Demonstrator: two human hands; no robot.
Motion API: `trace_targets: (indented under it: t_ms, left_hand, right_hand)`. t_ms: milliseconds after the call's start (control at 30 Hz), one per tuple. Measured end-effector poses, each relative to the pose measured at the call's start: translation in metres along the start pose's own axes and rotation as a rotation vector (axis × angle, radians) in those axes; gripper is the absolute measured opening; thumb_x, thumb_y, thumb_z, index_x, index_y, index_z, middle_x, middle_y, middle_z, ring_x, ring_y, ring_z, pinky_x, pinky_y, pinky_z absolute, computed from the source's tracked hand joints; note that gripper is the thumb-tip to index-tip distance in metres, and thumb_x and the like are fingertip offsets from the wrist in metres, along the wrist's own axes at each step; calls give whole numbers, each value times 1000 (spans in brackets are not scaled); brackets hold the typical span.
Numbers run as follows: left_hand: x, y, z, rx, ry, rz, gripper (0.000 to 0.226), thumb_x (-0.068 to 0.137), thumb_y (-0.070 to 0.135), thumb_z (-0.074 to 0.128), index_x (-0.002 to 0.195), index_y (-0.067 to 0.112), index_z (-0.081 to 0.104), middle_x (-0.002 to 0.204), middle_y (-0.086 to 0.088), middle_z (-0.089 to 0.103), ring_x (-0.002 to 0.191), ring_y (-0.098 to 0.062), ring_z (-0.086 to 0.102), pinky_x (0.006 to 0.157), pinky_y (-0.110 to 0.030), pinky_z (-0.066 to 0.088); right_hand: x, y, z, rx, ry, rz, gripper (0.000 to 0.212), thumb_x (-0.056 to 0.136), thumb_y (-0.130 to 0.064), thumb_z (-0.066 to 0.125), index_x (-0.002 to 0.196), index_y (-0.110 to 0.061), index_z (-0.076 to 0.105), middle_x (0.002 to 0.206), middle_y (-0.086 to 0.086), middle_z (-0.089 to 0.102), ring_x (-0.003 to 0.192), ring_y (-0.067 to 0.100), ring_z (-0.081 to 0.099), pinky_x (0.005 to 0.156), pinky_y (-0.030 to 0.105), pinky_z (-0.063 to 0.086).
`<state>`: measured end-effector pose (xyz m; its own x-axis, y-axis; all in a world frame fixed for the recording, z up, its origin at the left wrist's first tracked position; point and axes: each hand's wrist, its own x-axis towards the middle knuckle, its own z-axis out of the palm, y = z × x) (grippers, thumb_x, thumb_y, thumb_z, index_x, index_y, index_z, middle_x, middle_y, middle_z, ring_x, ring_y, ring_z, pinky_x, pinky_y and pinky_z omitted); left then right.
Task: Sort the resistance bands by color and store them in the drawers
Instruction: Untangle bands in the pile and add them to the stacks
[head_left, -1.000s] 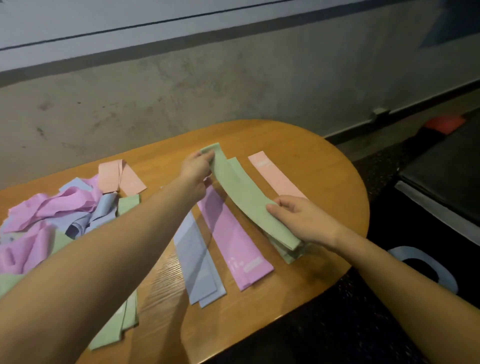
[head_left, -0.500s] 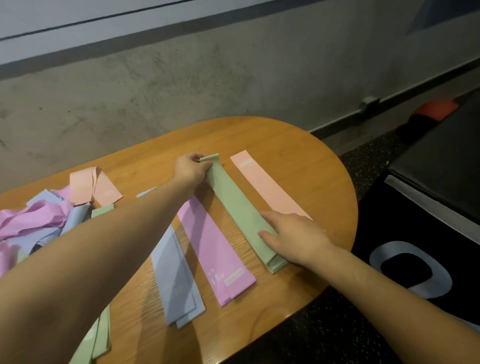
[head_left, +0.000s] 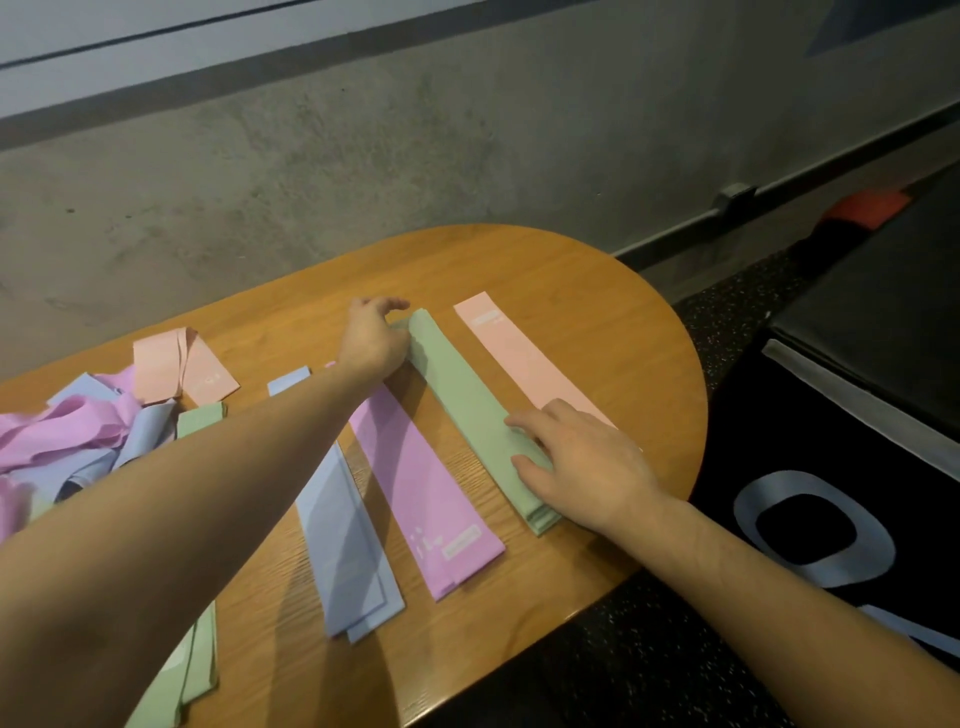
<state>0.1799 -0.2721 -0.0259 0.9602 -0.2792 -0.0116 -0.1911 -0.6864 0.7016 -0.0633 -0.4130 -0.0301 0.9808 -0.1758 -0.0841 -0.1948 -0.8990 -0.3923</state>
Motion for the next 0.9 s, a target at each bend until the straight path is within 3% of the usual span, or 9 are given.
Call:
trace_targets:
  t_ms: [200,400,533,700,900]
  left_hand:
    - [-22,-22,-27,25,-10,118,19,94,18,63,112,24,67,124,3,46,82,-10,58,81,-33,51]
    - [-67,-68,-72,146,35,231,16,92,11,62,100,21,71,110,0,57,95,-18,58,81,-26,37]
    - [-102,-101,-106,196,79,260,17,90,8,62,99,17,72,104,-2,61,95,-21,58,82,-30,40]
    - [-137,-145,-145,259,67,243,15,92,17,62,103,20,71,115,4,59,112,-12,52,96,-26,36]
    - [-155,-182,-172,406,32,227,25,94,30,59,117,25,66,130,4,58,124,-16,51,105,-39,44]
  right_hand:
    - [-2,-14,-4,66,13,-57,42,100,-46,48,141,-39,46,132,-10,53,119,12,52,92,36,51]
    - [1,-51,-4,126,60,-141,35,96,-38,54,131,-35,59,129,-10,59,120,12,52,98,32,46]
    - [3,-85,3,129,23,-215,32,97,-37,57,128,-34,61,120,-8,61,111,12,56,90,28,44]
    - [4,-132,23,135,-8,-285,27,96,-37,57,122,-33,65,115,-7,63,106,13,57,90,33,46]
    - [9,-183,44,129,-84,-323,25,97,-38,58,120,-33,65,117,-10,62,105,8,55,88,28,46]
